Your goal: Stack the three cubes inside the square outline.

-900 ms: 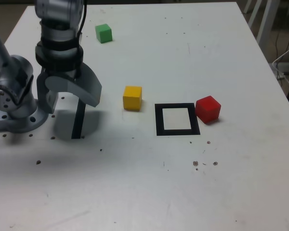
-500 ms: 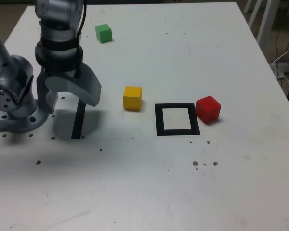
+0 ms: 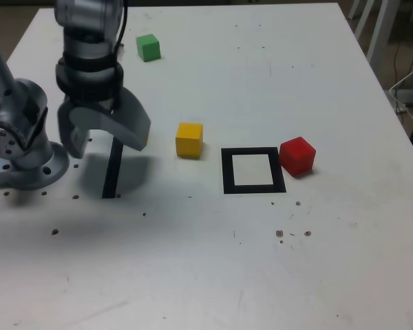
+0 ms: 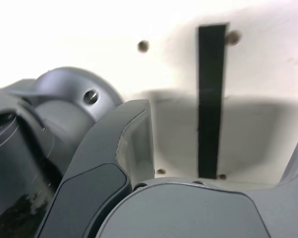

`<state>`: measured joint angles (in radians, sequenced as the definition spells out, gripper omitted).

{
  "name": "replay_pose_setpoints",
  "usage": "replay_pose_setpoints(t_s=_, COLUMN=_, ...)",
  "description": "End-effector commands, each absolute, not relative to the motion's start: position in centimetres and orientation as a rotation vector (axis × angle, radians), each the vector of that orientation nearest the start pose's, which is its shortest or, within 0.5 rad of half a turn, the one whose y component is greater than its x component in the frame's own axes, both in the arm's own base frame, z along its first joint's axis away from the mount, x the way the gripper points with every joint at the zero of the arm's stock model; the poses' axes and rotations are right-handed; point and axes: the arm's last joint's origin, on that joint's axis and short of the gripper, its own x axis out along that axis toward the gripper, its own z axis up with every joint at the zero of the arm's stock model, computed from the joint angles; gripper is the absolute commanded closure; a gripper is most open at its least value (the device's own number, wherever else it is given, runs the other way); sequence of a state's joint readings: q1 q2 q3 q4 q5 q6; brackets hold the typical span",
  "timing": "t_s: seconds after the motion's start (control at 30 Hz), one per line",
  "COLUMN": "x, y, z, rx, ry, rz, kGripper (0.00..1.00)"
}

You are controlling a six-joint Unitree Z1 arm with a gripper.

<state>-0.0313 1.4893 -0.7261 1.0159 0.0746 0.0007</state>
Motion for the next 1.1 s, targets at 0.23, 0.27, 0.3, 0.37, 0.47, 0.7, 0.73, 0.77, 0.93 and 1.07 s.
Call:
replay_pose_setpoints(t_s=0.23, x=16.8, y=0.0, z=24.2, rx=0.106, ry=1.714, rz=0.066, kGripper=0.01)
replay_pose_setpoints(t_s=0.27, x=17.0, y=-0.1, z=24.5, rx=0.1, ry=1.715, rz=0.075, kGripper=0.01)
replay_pose_setpoints(t_s=0.3, x=17.2, y=-0.2, z=24.9, rx=0.094, ry=1.716, rz=0.085, kGripper=0.01)
replay_pose_setpoints(t_s=0.37, x=17.6, y=-0.3, z=25.7, rx=0.086, ry=1.721, rz=0.106, kGripper=0.01)
replay_pose_setpoints(t_s=0.47, x=18.4, y=-0.5, z=27.0, rx=0.082, ry=1.728, rz=0.13, kGripper=0.01)
replay_pose_setpoints(t_s=0.7, x=21.4, y=-1.3, z=28.6, rx=0.065, ry=1.75, rz=0.135, kGripper=0.01)
replay_pose_setpoints(t_s=0.73, x=21.8, y=-1.3, z=28.7, rx=0.06, ry=1.75, rz=0.133, kGripper=0.01)
replay_pose_setpoints(t_s=0.77, x=22.3, y=-1.4, z=28.8, rx=0.055, ry=1.749, rz=0.131, kGripper=0.01)
replay_pose_setpoints(t_s=0.93, x=24.5, y=-1.7, z=29.3, rx=0.033, ry=1.742, rz=0.123, kGripper=0.01)
replay_pose_setpoints(t_s=1.07, x=26.2, y=-1.9, z=29.7, rx=0.018, ry=1.733, rz=0.12, kGripper=0.01)
